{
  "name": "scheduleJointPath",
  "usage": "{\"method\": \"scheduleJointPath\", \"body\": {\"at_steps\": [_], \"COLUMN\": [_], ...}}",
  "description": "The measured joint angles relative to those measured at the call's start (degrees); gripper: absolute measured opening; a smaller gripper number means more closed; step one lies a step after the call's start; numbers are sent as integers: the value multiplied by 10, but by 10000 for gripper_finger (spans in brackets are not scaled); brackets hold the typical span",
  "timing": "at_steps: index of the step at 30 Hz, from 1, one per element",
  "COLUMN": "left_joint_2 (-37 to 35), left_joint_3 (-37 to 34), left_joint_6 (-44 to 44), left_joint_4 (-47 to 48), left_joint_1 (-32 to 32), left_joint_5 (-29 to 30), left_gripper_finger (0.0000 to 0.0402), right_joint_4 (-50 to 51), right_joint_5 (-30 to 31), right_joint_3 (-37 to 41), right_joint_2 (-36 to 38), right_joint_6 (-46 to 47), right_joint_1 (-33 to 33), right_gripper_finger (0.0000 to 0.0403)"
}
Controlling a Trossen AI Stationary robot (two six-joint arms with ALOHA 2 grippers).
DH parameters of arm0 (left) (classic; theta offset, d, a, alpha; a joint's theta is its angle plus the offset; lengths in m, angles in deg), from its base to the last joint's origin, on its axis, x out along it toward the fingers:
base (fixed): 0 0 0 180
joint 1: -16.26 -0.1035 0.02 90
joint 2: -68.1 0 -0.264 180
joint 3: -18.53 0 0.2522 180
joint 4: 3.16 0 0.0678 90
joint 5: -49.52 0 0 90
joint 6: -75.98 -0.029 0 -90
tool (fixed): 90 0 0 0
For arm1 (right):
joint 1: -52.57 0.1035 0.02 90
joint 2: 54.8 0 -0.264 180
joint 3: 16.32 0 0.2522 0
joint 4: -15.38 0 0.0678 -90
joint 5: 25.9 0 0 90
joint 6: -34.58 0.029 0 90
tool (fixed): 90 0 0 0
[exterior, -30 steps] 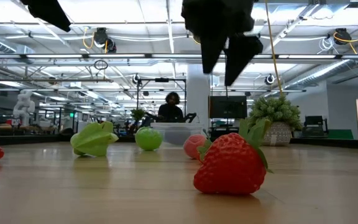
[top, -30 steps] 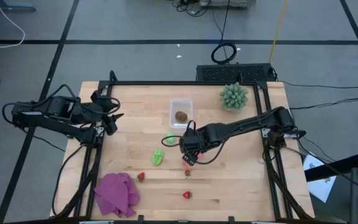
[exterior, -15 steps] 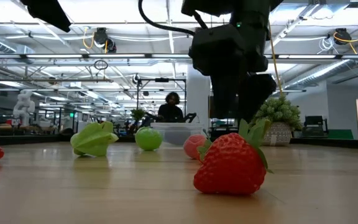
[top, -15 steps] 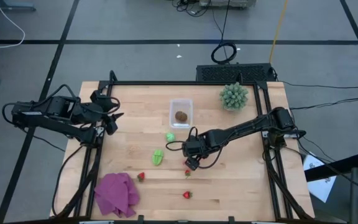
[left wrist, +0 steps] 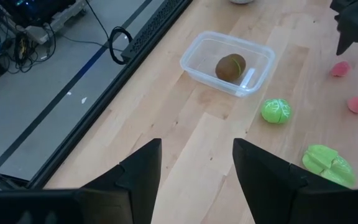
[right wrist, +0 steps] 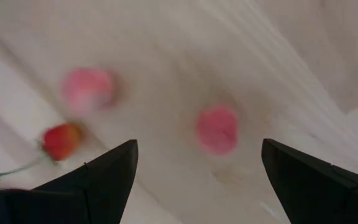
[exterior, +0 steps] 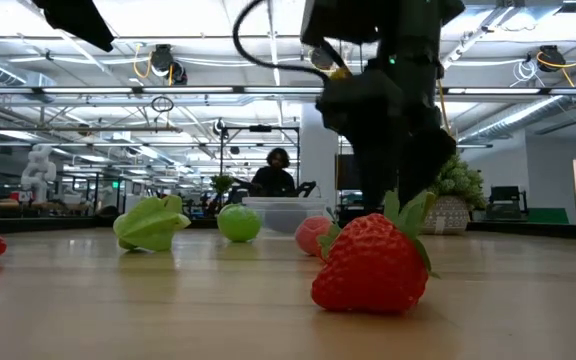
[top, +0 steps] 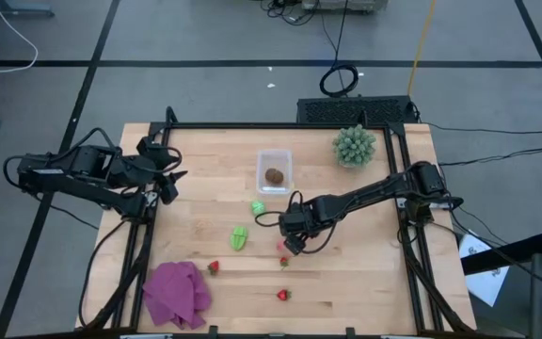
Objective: Pick and placing Produce into tupperware
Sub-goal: Put the right peach into the transparent bin
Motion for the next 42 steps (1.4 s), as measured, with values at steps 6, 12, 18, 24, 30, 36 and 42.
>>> {"method": "scheduleJointPath", "body": {"at_steps": [6,12,18,24,30,36,42], "left_joint_2": [0,0,0,0,0,0,0], "left_joint_3": [0,0,0,0,0,0,0], "left_joint_6": [0,0,0,0,0,0,0], "left_joint_4": [0,0,0,0,0,0,0], "left_joint_1": [0,0,0,0,0,0,0], "left_joint_5": [0,0,0,0,0,0,0], "left_gripper_finger": [205,205,205,205,205,205,205], "right_joint_4": [-10,-44,-42,-45,-43,-43,-45], "right_joint_5": [0,-1,0,0,0,0,0], "right_joint_3": [23,22,22,23,22,22,22], "right_joint_2": [0,0,-3,-12,-14,-14,-14], "right_joint_6": [12,0,3,3,8,10,8], "right_joint_1": [-11,-13,-13,-15,-16,-16,-16], "right_gripper_finger": [329,329,329,329,327,294,260]}}
